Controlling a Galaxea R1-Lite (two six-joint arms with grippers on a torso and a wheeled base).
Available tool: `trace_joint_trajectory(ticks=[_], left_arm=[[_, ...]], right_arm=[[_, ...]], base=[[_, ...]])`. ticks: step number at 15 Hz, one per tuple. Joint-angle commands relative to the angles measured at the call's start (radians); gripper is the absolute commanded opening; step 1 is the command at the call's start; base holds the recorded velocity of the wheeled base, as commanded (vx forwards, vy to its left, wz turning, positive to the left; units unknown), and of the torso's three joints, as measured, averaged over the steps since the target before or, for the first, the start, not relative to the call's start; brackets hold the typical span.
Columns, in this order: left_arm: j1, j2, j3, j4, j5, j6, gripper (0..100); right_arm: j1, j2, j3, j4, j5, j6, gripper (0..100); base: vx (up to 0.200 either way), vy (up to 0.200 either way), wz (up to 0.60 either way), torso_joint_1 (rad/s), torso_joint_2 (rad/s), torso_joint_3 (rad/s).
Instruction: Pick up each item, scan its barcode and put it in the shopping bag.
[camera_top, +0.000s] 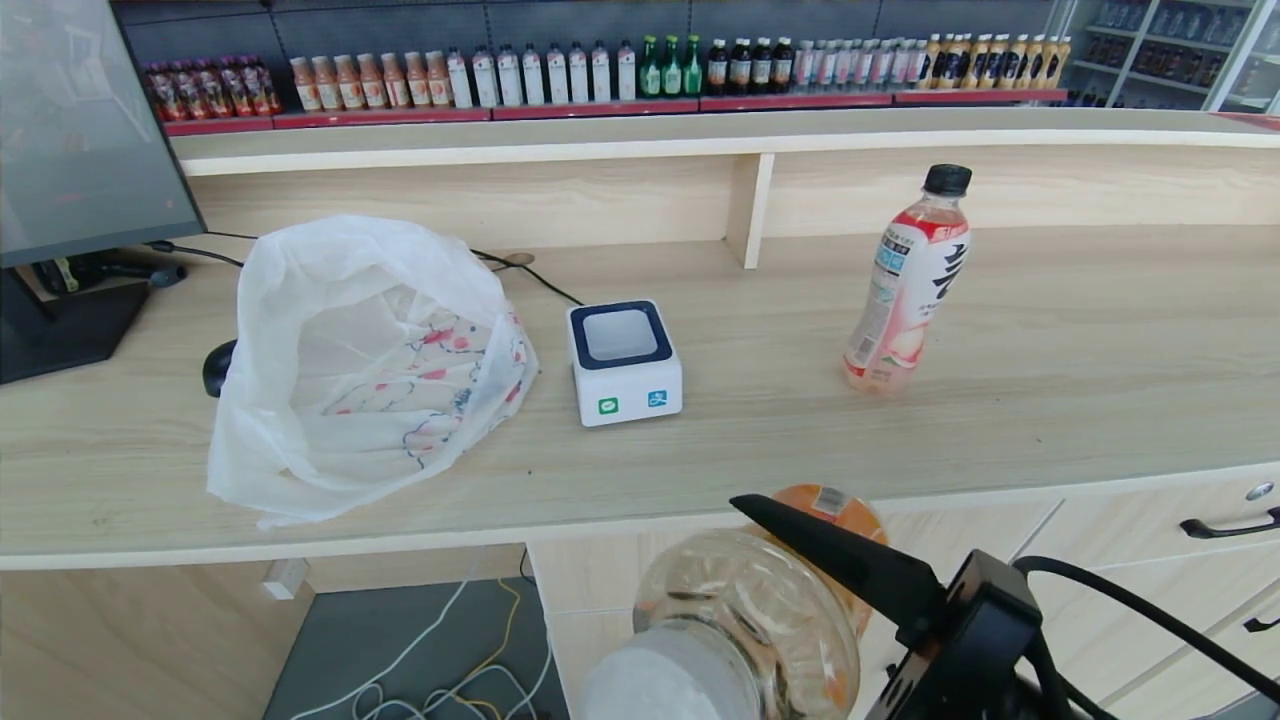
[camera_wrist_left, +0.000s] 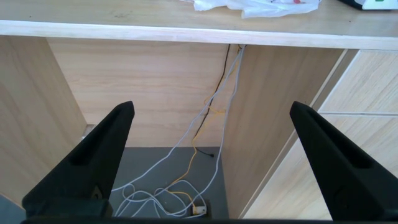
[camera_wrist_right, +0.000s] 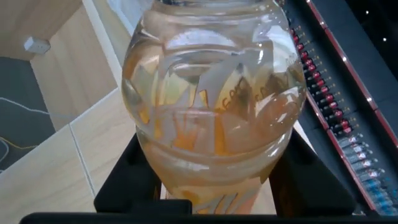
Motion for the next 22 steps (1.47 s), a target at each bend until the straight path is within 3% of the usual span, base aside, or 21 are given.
trace_joint_trajectory(ticks=[1, 8, 22], left_arm=[[0.000, 0.000, 0.000, 0.000, 0.001, -0.001, 100], [0.000, 0.000, 0.000, 0.000, 0.001, 0.000, 100], [0.000, 0.000, 0.000, 0.000, 0.001, -0.001, 100]], right_arm=[[0.001, 0.013, -0.011, -0.019, 0.003, -0.042, 0], [-0.002, 0.109, -0.022, -0.234, 0.021, -0.309, 0], [-0.006, 0.145, -0.119, -0.271, 0.255, -0.522, 0]], base=[[0.000, 0.000, 0.00, 0.000, 0.00, 0.000], [0.000, 0.000, 0.00, 0.000, 0.00, 0.000], [0.000, 0.000, 0.00, 0.000, 0.00, 0.000]])
